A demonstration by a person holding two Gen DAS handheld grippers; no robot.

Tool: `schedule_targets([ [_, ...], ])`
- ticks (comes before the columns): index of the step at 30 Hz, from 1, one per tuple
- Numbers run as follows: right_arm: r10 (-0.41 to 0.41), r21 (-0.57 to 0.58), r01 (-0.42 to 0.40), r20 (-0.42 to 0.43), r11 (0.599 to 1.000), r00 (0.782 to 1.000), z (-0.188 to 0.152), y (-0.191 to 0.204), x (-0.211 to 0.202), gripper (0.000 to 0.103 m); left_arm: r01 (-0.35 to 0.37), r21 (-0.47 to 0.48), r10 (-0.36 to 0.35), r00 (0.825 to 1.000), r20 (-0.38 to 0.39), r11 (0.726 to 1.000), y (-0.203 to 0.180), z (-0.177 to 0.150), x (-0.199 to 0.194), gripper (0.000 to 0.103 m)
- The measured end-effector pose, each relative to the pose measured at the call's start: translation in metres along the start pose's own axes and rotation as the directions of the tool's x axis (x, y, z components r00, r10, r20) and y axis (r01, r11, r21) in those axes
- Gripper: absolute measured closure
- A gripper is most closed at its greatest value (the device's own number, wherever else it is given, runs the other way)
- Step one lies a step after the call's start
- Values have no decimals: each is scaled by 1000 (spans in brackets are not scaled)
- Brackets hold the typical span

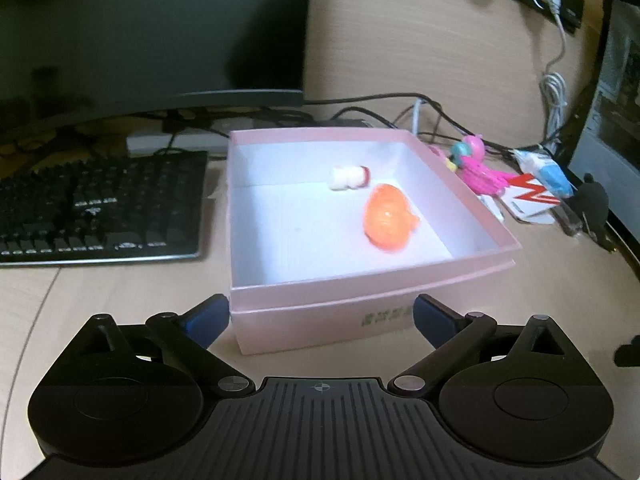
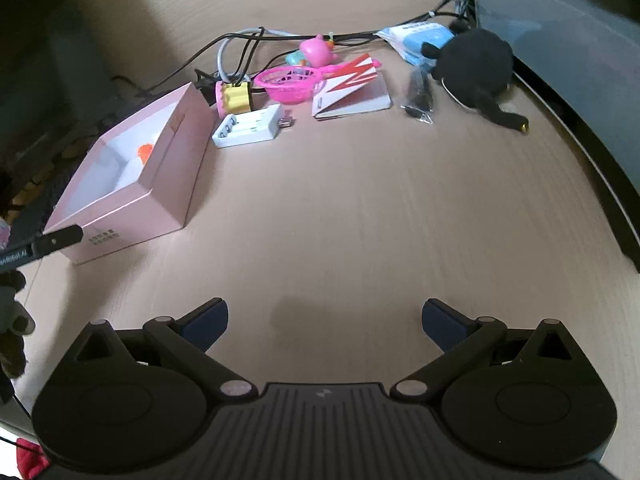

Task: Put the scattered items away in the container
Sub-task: 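Lower the orange toy into the pink box with the left tool while the right tool drops the bottle in, then reach the right tool to the black plush toy and grasp it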

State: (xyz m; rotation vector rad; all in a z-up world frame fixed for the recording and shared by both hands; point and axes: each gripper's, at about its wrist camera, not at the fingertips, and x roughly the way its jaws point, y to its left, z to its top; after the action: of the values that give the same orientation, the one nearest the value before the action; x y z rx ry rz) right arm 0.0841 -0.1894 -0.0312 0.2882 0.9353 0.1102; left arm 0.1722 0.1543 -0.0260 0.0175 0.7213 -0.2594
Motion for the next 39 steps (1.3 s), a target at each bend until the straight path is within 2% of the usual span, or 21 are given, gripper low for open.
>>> schedule_targets([
  [3, 13, -18, -12, 13, 1000, 1000, -3, -2, -4, 0, -31, -1, 31, 999, -10, 1000, -13, -3, -4, 2],
  [7, 50, -19, -50, 26, 999, 998, -1, -6, -1, 0, -148, -43, 147, 989, -20, 988, -29, -10, -15, 2],
  [10, 83, -10, -82, 18, 997, 996, 2, -12, 0, 0, -190, -70, 189, 982, -22, 979, -41, -13, -23, 2],
  [13, 99, -33, -99, 3, 995, 995, 3, -13, 1, 0, -192, -85, 190, 981, -25, 978, -56, -12, -30, 2],
  [16, 107, -100, -109, -23, 989, 994, 10, -10, 5, 0, -155, -69, 152, 987, -46, 986, -75, -8, -35, 1],
  [17, 87, -114, -86, -2, 990, 996, 14, -10, 6, 0, -146, -54, 144, 988, -51, 988, -82, -7, -37, 1],
  [19, -10, -178, 33, 127, 983, 992, 24, -6, 4, 0, -134, -15, 133, 990, -55, 991, -98, -6, -41, 1],
  [20, -76, -212, 120, 208, 970, 975, 31, -3, 3, 0, -132, -2, 132, 990, -58, 991, -105, -8, -44, 1],
  [21, -135, -233, 206, 290, 950, 948, 39, -1, 3, 1, -131, 4, 131, 989, -61, 991, -110, -9, -46, 1],
  [22, -164, -243, 255, 338, 936, 927, 46, -1, 5, 4, -131, 6, 131, 989, -66, 991, -114, -11, -49, 1],
  [23, -185, -253, 290, 368, 923, 911, 55, -1, 9, 18, -131, 7, 131, 989, -71, 991, -117, -12, -51, 1],
  [24, -197, -260, 306, 373, 916, 907, 65, -3, 17, 33, -132, 12, 133, 988, -75, 991, -120, -15, -53, 1],
  [26, -214, -245, 311, 355, 918, 910, 83, -10, 34, 46, -150, 20, 151, 985, -82, 988, -122, -19, -58, 1],
  [31, -256, -194, 328, 320, 925, 912, 116, -22, 76, 48, -208, -15, 205, 973, -101, 978, -114, -25, -66, 1],
  [36, -246, -210, 321, 316, 924, 916, 123, -21, 90, 48, -242, -52, 234, 964, -129, 969, -104, -32, -72, 1],
  [38, -225, -200, 312, 365, 929, 904, 122, -17, 76, 48, -250, -59, 241, 962, -132, 966, -101, -34, -75, 1],
  [39, -231, -197, 333, 408, 922, 883, 120, -14, 68, 46, -252, -62, 242, 961, -134, 966, -100, -35, -75, 1],
])
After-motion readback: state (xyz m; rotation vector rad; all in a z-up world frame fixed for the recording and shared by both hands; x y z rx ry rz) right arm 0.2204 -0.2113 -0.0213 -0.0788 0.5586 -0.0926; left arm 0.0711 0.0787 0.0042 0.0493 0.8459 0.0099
